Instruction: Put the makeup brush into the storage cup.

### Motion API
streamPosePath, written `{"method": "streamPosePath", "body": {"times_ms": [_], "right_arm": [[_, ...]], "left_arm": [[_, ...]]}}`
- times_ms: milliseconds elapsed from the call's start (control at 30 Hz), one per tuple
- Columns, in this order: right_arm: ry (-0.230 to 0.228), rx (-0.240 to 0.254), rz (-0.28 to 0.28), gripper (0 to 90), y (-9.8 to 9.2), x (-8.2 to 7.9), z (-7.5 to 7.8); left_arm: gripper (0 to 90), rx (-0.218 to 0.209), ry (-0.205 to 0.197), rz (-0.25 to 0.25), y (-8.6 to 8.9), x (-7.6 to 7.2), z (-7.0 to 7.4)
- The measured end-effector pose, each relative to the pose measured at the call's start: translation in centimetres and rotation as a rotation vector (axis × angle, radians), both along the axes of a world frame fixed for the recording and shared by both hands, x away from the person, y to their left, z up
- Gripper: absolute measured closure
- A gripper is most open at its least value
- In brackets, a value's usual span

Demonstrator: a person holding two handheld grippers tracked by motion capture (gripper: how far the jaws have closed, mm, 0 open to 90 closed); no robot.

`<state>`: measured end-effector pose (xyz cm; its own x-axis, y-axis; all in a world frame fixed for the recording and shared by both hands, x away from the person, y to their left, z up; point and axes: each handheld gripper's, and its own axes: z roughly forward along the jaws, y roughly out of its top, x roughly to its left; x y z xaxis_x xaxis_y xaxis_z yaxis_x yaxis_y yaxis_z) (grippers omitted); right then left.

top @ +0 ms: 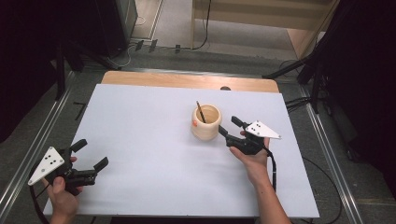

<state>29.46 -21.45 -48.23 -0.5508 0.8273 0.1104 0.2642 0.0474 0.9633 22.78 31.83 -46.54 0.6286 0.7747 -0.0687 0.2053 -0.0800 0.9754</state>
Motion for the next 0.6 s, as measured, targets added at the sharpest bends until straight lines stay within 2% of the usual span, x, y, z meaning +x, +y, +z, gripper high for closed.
{"method": "streamPosePath", "body": {"times_ms": [233,467,600], "right_arm": [[0.02,-0.026,0.009,15.2,-1.4,-1.2,-0.6],[0.013,-0.039,-0.018,13.5,-2.6,-2.3,-1.1],[0.015,-0.039,-0.016,8.3,-3.2,-2.8,-1.1]], "left_arm": [[0.0,0.002,0.0,-0.001,-0.2,0.0,0.0],[0.0,0.001,0.002,-0.001,-0.2,0.0,0.0],[0.0,0.003,0.001,-0.003,-0.2,0.0,0.0]]}}
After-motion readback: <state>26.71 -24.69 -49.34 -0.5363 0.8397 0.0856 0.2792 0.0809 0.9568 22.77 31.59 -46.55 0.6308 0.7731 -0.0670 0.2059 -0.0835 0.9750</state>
